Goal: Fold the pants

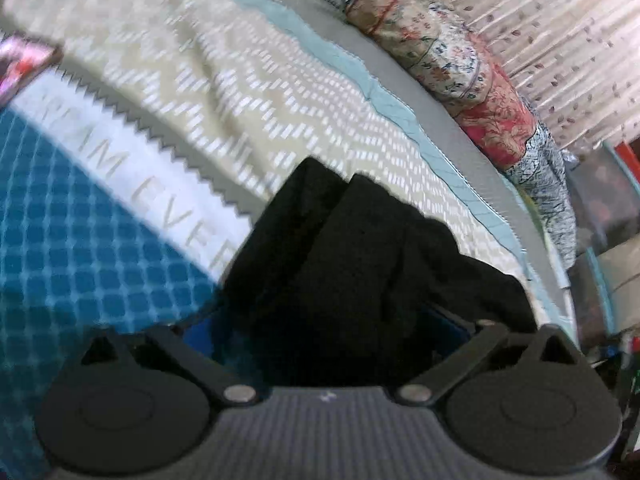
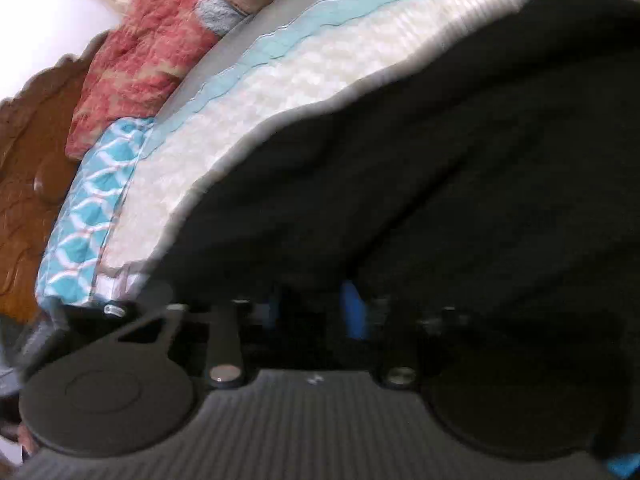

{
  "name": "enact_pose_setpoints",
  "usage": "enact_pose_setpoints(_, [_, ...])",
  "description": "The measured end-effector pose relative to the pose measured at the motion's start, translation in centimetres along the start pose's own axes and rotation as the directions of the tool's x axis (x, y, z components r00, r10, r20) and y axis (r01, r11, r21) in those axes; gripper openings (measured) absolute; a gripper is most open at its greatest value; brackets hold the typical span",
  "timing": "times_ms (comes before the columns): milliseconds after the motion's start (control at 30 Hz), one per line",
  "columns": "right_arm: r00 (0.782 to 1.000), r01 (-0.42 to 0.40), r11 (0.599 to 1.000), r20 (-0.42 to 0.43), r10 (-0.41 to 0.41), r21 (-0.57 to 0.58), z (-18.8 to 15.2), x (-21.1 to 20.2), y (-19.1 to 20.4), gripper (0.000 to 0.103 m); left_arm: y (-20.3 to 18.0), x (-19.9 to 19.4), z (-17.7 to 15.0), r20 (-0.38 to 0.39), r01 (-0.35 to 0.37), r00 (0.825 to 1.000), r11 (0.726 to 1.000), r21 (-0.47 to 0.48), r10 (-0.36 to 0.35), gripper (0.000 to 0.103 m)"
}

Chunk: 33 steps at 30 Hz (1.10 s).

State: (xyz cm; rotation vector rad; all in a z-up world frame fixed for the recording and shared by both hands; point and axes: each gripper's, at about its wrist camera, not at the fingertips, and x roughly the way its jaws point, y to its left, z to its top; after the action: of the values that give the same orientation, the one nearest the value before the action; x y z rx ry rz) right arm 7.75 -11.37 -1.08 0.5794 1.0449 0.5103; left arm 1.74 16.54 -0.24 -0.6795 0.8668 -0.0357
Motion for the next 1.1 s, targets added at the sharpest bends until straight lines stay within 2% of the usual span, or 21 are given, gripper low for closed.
enact_pose_setpoints(33, [1.0,-0.022,0.999,0.001,0.022,0.03,0.2,-0.1,-0.5,0.02,-0.6,0.0,0.0,0.014,-0.018,1.0,0.999,0.034,0.017,0.062])
enact_pose_setpoints(100, [0.999,-0.035,0.997,-0.015,0.036,0.065,0.6,-0.3,-0.8,0.02,-1.0,0.1,-0.2,0.023,0.001,1.0,0.998,0.062,-0.003,0.05])
enact_pose_setpoints(200, [0.999,-0.043,0.997,-0.019,0.044,0.058,0.7,-0.2,-0.8,0.021,-2.1,-0.2,-0.3,0.033,0.011,0.999,0.997,0.072,-0.013,0.044])
enact_pose_setpoints(267, [0.998,-0.054,0.997,-0.013,0.055,0.06,0.6,-0.5,-0.9,0.022,-4.9,-1.3,-1.0,0.085,-0.003,0.996,0.983,0.182,-0.013,0.043])
enact_pose_setpoints(300, [0.998,-0.066,0.996,-0.011,0.066,0.061,0.7,-0.8,-1.0,0.023,-6.8,-2.0,-1.4,0.116,-0.011,0.993,0.965,0.261,-0.02,0.043])
enact_pose_setpoints(367, [0.995,-0.099,0.991,0.034,0.097,0.084,1.0,-1.8,-1.3,0.026,-10.4,-2.7,-2.8,0.163,-0.037,0.986,0.909,0.415,-0.034,0.043])
enact_pose_setpoints(433, [0.983,-0.128,0.986,0.145,0.111,0.111,1.4,-4.8,-2.8,0.027,-14.2,-2.8,-4.8,0.198,-0.069,0.979,0.825,0.561,-0.053,0.043])
enact_pose_setpoints(500, [0.963,-0.142,0.982,0.248,0.107,0.128,2.0,-8.4,-4.9,0.03,-17.1,-2.3,-6.6,0.198,-0.071,0.977,0.751,0.657,-0.081,0.044])
enact_pose_setpoints(567, [0.94,-0.113,0.985,0.335,0.063,0.131,2.4,-11.9,-6.9,0.036,-20.1,-0.6,-8.9,0.181,-0.087,0.981,0.678,0.73,-0.069,0.048])
enact_pose_setpoints(600, [0.928,-0.09,0.987,0.372,0.033,0.136,2.5,-13.5,-7.9,0.041,-21.6,0.4,-10.4,0.174,-0.104,0.983,0.634,0.766,-0.049,0.055])
enact_pose_setpoints(633, [0.915,-0.072,0.987,0.403,0.007,0.146,2.4,-15.0,-8.9,0.044,-22.8,1.5,-12.0,0.172,-0.115,0.984,0.585,0.803,-0.042,0.069])
enact_pose_setpoints(700, [0.894,-0.062,0.981,0.447,-0.027,0.182,2.1,-17.4,-11.1,0.047,-24.3,2.7,-14.6,0.123,-0.085,0.991,0.502,0.86,-0.043,0.078])
enact_pose_setpoints(767, [0.884,-0.07,0.974,0.466,-0.039,0.214,1.6,-18.8,-12.7,0.049,-24.9,2.6,-16.4,0.065,-0.035,0.997,0.449,0.893,-0.052,0.079])
enact_pose_setpoints(833, [0.882,-0.083,0.971,0.47,-0.032,0.223,1.0,-19.1,-13.2,0.055,-24.3,0.8,-17.4,0.069,-0.023,0.993,0.416,0.909,-0.096,0.086])
enact_pose_setpoints(867, [0.884,-0.089,0.972,0.467,-0.022,0.216,0.8,-19.1,-13.3,0.061,-23.7,-0.2,-17.4,0.073,-0.021,0.991,0.418,0.908,-0.109,0.087])
enact_pose_setpoints(933, [0.895,-0.092,0.979,0.446,0.002,0.18,0.6,-18.0,-12.4,0.071,-22.2,-2.1,-16.4,0.069,-0.002,0.99,0.476,0.879,-0.121,0.089])
enact_pose_setpoints(1033, [0.917,-0.037,0.993,0.398,-0.01,0.109,0.9,-15.8,-10.5,0.08,-19.1,-3.9,-13.6,0.089,-0.019,0.993,0.616,0.788,-0.083,0.09])
enact_pose_setpoints(1100, [0.93,0.028,0.996,0.362,-0.055,0.08,1.5,-14.5,-9.9,0.083,-17.0,-4.3,-11.7,0.11,-0.058,0.993,0.694,0.718,-0.031,0.09])
